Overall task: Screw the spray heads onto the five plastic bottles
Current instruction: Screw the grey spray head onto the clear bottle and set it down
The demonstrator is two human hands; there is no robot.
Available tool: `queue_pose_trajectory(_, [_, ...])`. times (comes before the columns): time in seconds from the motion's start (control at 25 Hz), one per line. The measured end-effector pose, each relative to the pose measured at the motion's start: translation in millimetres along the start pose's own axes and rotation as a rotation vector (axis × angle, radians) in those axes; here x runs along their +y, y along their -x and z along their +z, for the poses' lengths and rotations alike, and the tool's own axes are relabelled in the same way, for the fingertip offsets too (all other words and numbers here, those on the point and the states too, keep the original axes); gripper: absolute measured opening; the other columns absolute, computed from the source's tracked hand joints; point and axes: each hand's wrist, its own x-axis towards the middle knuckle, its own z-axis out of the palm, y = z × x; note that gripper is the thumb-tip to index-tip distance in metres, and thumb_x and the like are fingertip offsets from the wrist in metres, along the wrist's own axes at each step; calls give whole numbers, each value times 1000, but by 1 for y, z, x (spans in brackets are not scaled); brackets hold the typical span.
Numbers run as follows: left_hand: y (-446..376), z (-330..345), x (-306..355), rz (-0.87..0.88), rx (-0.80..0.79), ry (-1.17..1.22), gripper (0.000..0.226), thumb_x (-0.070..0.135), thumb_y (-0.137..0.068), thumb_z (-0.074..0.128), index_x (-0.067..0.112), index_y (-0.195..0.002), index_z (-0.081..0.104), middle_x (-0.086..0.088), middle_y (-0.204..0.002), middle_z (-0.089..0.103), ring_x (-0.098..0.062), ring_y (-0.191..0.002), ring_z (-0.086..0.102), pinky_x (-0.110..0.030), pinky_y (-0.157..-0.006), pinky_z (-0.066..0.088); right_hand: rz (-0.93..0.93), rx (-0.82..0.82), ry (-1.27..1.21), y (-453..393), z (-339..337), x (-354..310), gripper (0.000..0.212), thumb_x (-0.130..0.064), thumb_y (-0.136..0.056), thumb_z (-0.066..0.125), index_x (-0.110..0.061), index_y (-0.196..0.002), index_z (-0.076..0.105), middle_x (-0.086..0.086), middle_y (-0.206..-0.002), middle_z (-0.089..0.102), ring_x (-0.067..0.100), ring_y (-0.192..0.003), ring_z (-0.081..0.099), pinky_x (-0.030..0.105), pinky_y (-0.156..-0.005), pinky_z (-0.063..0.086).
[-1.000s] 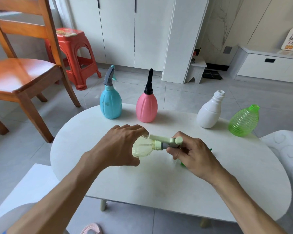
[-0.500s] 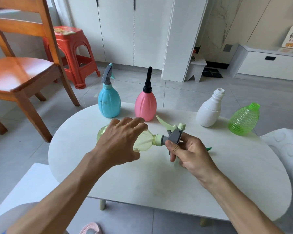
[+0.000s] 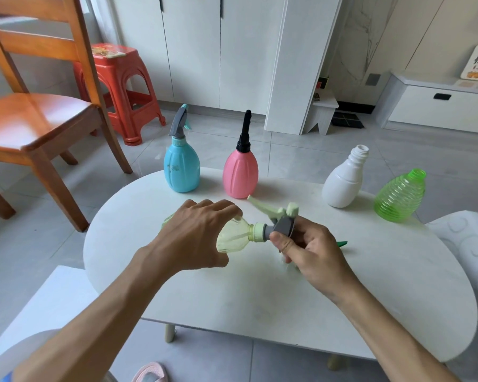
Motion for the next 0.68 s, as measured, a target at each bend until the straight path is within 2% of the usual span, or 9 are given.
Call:
queue_pose_trajectory(0.08, [0,0,3,14,33,-33,71,45,-60,71,28,-127,53,11,-122,61,-23,-97,58,-40,-81,46,309,-5,-349,-3,2,-4,22,-31,-86,72,-18,-69,67,4,-57,48,10,-46,40,22,-44,33])
queue_pose_trajectory(0.12, [-1,1,5,19,33,-48,71,45,-60,70,28,-127,52,11,-123,61,-23,-100,58,-40,-83,46,424,-6,-417,-4,3,-3,22,-32,-84,74,-16,-69,70,1,-57,48,10,-45,38,23,-42,33])
queue_pose_trajectory(0.24, [-2,3,7,-5,25,-67,71,46,-62,70,29,-128,49,12,-126,58,-22,-104,56,-40,-85,44,470,55,-407,-6,3,-1,24,-36,-75,77,-12,-71,75,-3,-55,46,12,-49,40,26,-43,39])
queue_pose_trajectory(0.32, [-3,5,6,-17,31,-68,72,47,-61,71,30,-128,49,12,-126,57,-22,-103,56,-39,-83,44,365,120,-348,-7,6,-2,12,-26,-81,78,-15,-87,77,-4,-57,50,14,-55,45,26,-47,46])
queue_pose_trajectory(0.4, [-6,8,7,-21,16,-52,72,48,-61,70,31,-128,49,12,-124,58,-22,-100,56,-36,-80,43,252,221,-312,-8,8,-5,37,-14,-80,80,-20,-112,63,1,-66,62,18,-55,54,32,-51,56])
queue_pose_trajectory(0.44, [-7,9,8,-30,6,-28,72,48,-60,70,31,-127,49,13,-121,58,-21,-98,56,-35,-77,42,186,277,-264,-9,8,-5,47,-13,-79,82,-25,-115,55,4,-72,66,22,-55,58,35,-52,58])
queue_pose_trajectory(0.48, [-7,10,9,-42,-3,3,72,48,-60,71,32,-127,49,13,-119,59,-21,-95,56,-33,-75,41,93,309,-192,-9,7,-6,46,-13,-79,82,-29,-111,51,2,-73,67,24,-55,60,38,-51,59])
queue_pose_trajectory(0.6, [-9,9,7,-71,-27,81,74,49,-58,73,35,-127,49,15,-117,59,-19,-92,55,-32,-72,41,-240,230,157,-6,-2,-6,13,-18,-90,64,-29,-97,62,-12,-65,60,19,-54,58,34,-53,52])
queue_pose_trajectory(0.68, [-7,6,2,-96,-51,163,75,50,-56,74,38,-126,49,18,-115,58,-17,-92,56,-32,-71,44,-336,125,358,-6,-16,-4,37,-9,-84,55,-31,-111,67,-10,-73,63,12,-66,55,33,-62,49])
